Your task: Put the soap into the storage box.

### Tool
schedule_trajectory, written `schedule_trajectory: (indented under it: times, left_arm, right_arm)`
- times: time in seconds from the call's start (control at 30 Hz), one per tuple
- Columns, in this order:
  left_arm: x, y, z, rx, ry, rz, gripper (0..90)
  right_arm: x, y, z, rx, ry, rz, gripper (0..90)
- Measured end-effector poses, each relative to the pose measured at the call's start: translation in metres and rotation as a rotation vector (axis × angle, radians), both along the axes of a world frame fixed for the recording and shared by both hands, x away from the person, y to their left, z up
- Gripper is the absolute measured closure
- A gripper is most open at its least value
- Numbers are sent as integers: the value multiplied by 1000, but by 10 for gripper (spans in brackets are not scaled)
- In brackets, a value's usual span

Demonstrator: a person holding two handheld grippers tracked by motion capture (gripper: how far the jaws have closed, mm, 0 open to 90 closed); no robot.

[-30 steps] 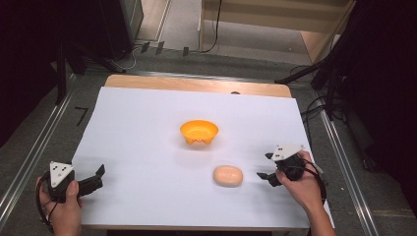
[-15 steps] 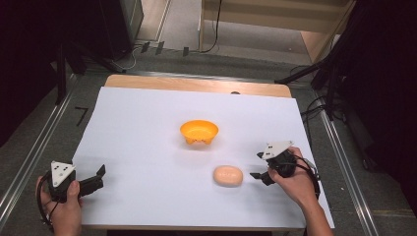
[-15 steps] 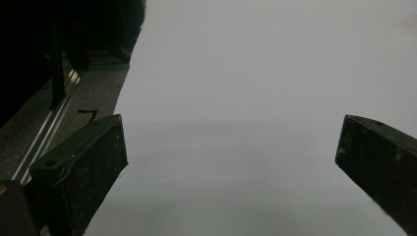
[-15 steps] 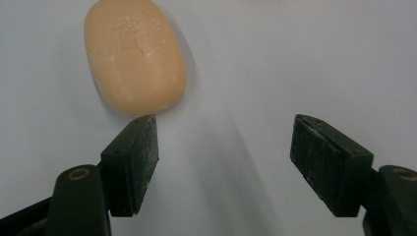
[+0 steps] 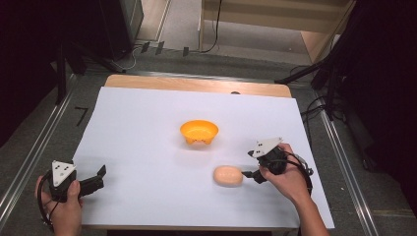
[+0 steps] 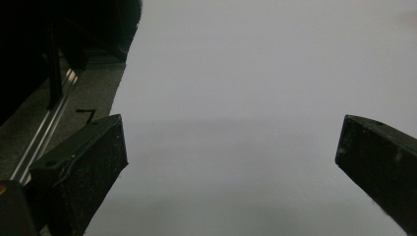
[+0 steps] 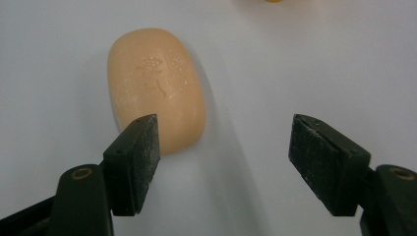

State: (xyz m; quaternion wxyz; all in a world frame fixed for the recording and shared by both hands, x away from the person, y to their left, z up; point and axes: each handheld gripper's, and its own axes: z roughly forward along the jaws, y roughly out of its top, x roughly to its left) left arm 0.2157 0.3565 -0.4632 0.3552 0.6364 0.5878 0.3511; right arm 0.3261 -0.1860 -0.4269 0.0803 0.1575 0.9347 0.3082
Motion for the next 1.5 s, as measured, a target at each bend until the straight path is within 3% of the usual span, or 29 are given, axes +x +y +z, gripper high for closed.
schedule_trajectory:
  times: [0.1, 0.37, 0.77, 1.17, 1.5]
  left_arm:
    - [0, 0, 0, 0, 1, -3, 0]
    - [1, 0, 0, -5, 4, -7, 0]
    - [1, 0, 0, -3, 11, -15, 0]
    - [2, -1, 0, 7, 28, -39, 0]
    - [3, -2, 0, 21, 33, -45, 0]
  right_arm:
    - [1, 6, 0, -4, 0, 13, 320]
    - [2, 25, 4, -5, 15, 59, 302]
    - [2, 55, -10, -72, 79, 138, 300]
    - [3, 64, -21, -122, 133, 176, 307]
    - [0, 68, -25, -163, 116, 186, 316]
